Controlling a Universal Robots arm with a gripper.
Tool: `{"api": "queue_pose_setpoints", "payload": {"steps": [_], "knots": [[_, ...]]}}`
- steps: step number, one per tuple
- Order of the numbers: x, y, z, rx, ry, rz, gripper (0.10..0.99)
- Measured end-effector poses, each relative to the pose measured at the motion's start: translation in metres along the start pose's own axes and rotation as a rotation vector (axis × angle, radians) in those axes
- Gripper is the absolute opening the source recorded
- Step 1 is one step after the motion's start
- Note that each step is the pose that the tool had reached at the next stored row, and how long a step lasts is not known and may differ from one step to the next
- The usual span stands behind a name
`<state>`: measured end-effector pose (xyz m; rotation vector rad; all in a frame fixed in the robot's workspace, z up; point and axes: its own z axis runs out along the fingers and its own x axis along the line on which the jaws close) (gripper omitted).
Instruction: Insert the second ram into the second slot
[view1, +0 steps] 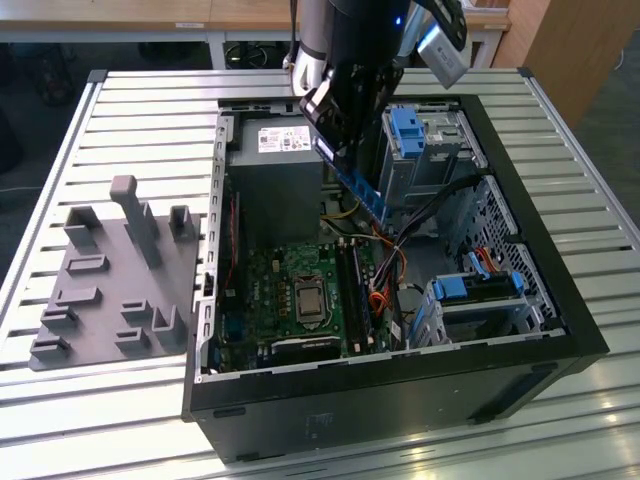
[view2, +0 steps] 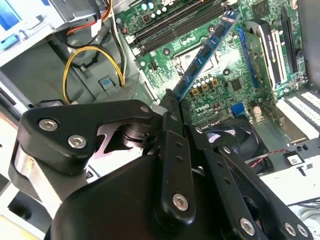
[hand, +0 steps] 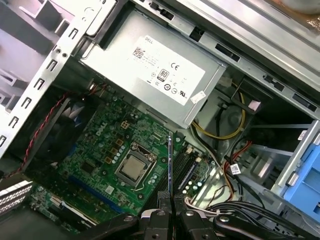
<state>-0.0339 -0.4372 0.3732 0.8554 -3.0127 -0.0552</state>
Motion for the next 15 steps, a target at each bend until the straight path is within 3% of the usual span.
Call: {"api": "queue_pose_setpoints", "payload": {"steps": [15], "knots": [[0.0, 0.0, 0.0002, 0.0, -0.0031, 0.084, 0.137]]}}
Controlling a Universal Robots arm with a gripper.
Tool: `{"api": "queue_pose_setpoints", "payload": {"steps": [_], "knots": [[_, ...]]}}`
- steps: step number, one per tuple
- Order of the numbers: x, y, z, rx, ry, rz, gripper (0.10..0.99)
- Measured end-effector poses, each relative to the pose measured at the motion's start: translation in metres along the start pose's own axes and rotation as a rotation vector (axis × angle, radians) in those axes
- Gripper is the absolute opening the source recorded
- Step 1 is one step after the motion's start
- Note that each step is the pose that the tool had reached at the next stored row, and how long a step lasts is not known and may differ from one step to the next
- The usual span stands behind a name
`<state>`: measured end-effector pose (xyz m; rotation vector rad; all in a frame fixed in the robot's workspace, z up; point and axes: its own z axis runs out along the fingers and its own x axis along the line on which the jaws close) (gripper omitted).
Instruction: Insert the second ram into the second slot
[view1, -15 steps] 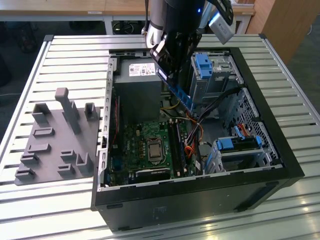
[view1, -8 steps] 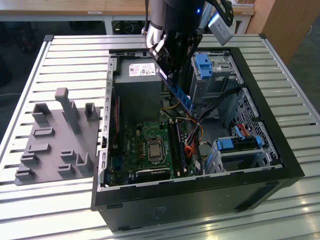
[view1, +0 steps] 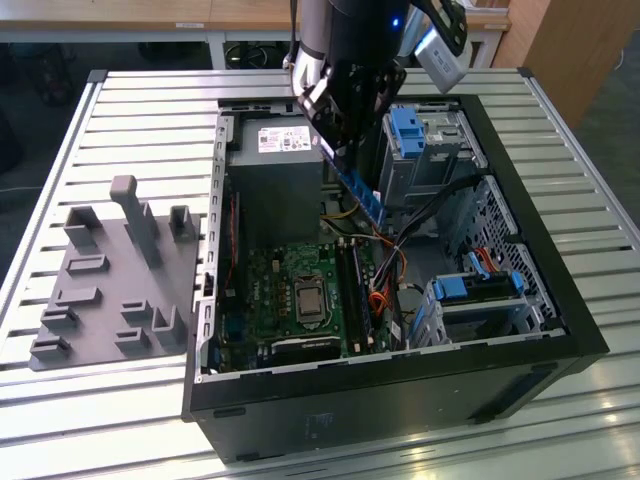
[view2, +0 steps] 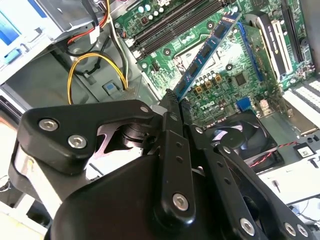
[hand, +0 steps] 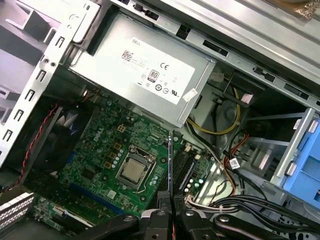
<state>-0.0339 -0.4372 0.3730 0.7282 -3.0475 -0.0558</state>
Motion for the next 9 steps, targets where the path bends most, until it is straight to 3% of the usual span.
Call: {"api": "queue_pose_setpoints", "payload": {"steps": [9], "knots": [[0.0, 0.0, 0.0002, 0.001, -0.0025, 0.072, 0.137]]}}
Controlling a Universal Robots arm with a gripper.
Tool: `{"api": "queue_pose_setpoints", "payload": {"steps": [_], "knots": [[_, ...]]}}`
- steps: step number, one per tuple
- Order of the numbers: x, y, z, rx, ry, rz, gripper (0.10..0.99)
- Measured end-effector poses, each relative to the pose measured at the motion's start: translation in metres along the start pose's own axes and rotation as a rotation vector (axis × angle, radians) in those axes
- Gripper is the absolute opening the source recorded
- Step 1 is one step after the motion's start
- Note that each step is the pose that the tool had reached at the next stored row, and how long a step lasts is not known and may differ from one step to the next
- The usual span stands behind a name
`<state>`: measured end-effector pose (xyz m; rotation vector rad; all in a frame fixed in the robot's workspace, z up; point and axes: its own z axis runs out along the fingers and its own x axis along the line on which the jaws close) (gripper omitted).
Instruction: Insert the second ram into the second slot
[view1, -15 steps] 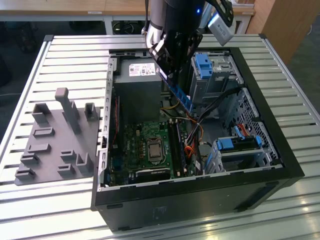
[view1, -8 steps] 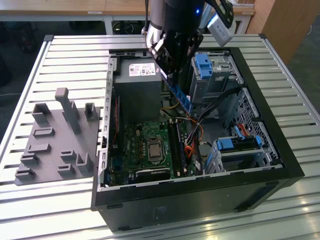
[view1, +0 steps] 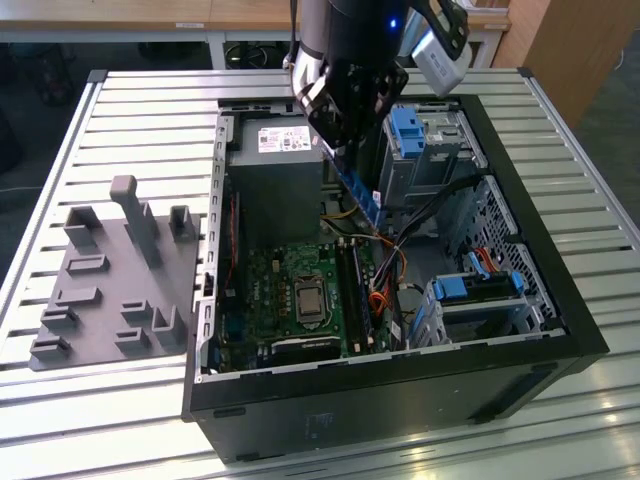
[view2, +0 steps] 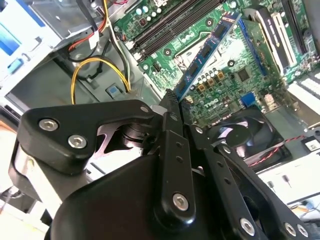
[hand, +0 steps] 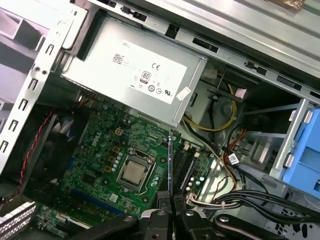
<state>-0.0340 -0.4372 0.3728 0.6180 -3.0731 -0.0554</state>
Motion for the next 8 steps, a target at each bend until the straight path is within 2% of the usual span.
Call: {"api": "queue_pose_setpoints", "payload": {"steps": [8], "knots": [[0.0, 0.0, 0.001, 0.003, -0.0035, 0.131, 0.137]]}}
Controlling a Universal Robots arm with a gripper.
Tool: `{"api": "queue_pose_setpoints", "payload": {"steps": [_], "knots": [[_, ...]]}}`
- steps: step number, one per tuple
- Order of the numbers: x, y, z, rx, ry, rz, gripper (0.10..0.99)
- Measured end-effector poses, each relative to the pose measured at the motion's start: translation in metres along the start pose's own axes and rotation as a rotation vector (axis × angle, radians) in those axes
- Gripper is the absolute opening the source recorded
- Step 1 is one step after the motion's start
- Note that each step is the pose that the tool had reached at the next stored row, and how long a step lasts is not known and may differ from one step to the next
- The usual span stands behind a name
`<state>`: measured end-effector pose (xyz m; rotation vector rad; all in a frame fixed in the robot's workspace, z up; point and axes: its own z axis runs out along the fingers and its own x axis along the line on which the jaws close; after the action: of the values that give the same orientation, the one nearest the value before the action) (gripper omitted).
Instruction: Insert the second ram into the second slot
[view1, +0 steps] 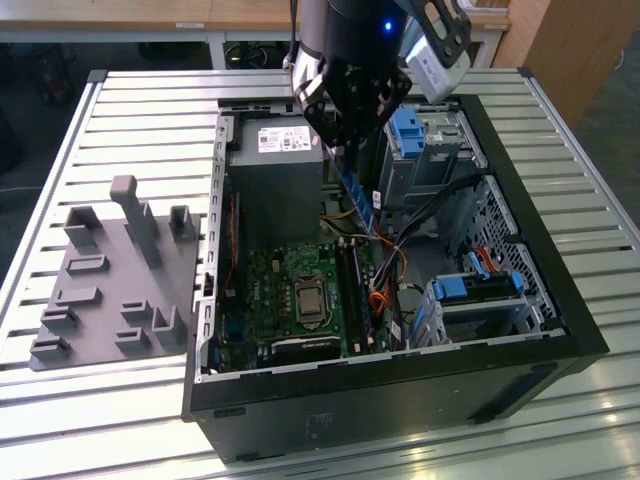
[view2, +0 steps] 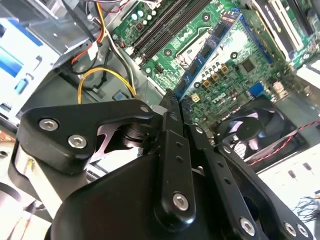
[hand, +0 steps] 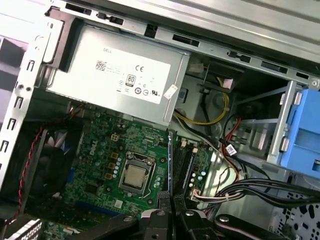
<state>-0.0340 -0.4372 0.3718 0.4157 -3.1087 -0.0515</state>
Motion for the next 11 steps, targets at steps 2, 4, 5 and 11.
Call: {"api": "queue_pose_setpoints", "payload": {"steps": [2, 4, 5, 11], "knots": [[0.0, 0.0, 0.0001, 0.001, -0.0006, 0.022, 0.137], [0.0, 0.0, 0.0002, 0.001, -0.0012, 0.044, 0.137], [0.0, 0.0, 0.0002, 0.001, -0.0015, 0.055, 0.137], [0.0, 0.0, 0.001, 0.001, -0.0033, 0.107, 0.137]]}}
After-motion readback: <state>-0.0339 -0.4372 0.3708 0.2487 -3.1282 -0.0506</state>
